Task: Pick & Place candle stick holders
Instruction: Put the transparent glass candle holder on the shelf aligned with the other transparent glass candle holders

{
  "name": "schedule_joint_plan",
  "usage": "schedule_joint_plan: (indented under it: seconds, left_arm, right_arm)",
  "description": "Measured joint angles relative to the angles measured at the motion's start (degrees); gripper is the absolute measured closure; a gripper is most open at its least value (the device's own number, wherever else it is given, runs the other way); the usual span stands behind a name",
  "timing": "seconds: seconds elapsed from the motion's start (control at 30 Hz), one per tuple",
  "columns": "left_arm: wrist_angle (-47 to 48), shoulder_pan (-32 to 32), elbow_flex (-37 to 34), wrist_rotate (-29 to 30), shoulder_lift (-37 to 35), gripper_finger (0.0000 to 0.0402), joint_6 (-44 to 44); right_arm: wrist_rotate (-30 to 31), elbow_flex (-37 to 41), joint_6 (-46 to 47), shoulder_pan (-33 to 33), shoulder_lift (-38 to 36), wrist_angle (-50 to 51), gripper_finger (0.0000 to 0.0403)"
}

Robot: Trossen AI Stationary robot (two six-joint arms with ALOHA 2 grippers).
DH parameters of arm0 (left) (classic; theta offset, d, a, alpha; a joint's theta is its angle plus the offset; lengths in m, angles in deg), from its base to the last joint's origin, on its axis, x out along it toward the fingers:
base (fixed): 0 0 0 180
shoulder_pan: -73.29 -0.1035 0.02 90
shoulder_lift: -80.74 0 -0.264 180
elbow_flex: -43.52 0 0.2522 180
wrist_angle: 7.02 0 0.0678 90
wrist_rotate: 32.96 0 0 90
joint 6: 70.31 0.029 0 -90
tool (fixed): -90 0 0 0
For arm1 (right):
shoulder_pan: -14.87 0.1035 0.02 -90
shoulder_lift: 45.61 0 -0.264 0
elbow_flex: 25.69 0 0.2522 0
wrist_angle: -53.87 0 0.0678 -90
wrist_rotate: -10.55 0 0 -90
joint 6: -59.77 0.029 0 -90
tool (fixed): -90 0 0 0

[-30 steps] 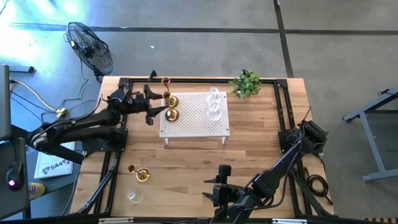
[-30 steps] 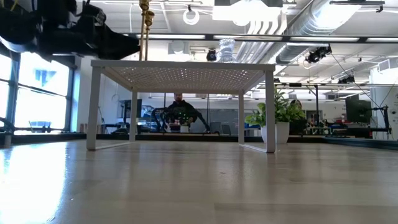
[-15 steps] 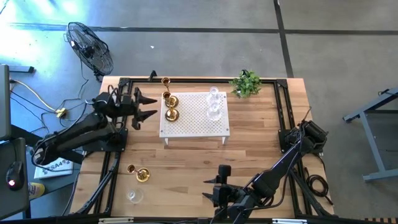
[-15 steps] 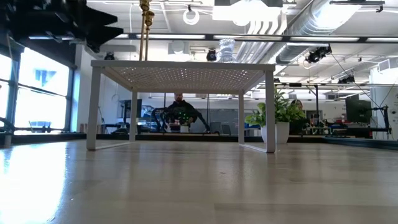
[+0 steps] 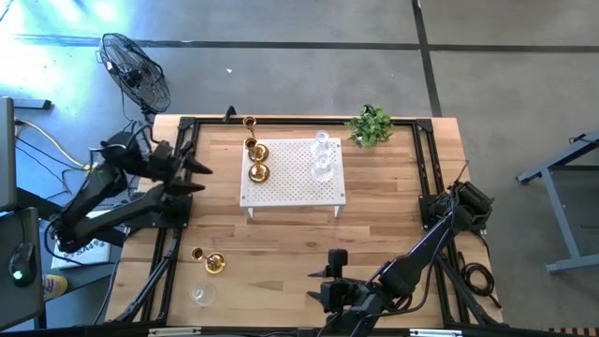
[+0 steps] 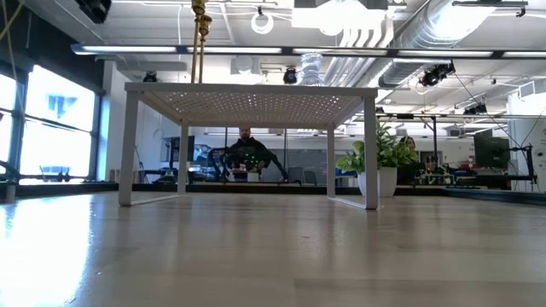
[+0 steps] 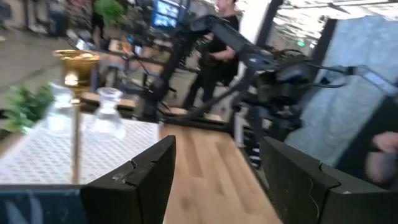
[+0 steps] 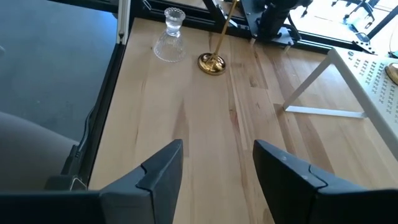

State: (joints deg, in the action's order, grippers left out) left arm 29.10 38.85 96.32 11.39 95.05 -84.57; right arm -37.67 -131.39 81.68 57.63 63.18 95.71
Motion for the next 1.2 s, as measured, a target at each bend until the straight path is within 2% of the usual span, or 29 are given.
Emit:
schedule_joint_plan:
  seconds: [0.1, 0.23, 0.4, 0.57, 0.73, 0.83, 0.93, 1.07, 1.2]
  left_arm:
    - [8.91, 0.0, 5.79, -2.15, -0.05, 0.0177, 1.11]
    - [26.84, -0.03, 13.47, -5.48, -0.01, 0.0177, 6.91]
    - [47.29, -0.07, 22.39, -2.39, -0.13, 0.0177, 12.14]
    - [57.67, -0.16, 26.21, -0.23, -0.47, 0.0177, 12.37]
    - [58.95, -4.52, 25.93, -3.66, -0.62, 0.0177, 13.95]
    - [58.25, -8.75, 25.93, -10.69, -0.59, 0.0177, 15.86]
    - [58.43, -13.17, 26.46, -17.41, -0.59, 0.0177, 17.28]
    - [55.38, -18.2, 30.52, -21.24, -0.52, 0.0177, 16.81]
    - [51.58, -20.0, 37.24, -21.42, -0.53, 0.0177, 12.78]
  right_arm:
    - [-0.21, 0.0, -0.22, 0.0, 0.0, -0.02, 0.0214]
    - [-0.2, -0.01, -1.52, 0.0, 0.0, -0.02, 0.0214]
    - [-0.11, 0.0, -3.41, -0.26, 0.0, -0.07, 0.0214]
    - [-0.17, 0.0, -5.37, -1.36, 0.0, -0.09, 0.0214]
    - [-0.33, 0.0, -7.38, -2.81, 0.0, -0.11, 0.0214]
    - [-0.75, 0.0, -7.96, -3.87, 0.0, -0.11, 0.0214]
    - [-3.73, 0.0, -9.14, -5.01, 0.0, -0.33, 0.0214]
    - [-7.98, 0.0, -10.71, -6.49, 0.0, -1.6, 0.0214]
    - [-10.36, 0.0, -13.27, -7.62, 0.0, -2.76, 0.0214]
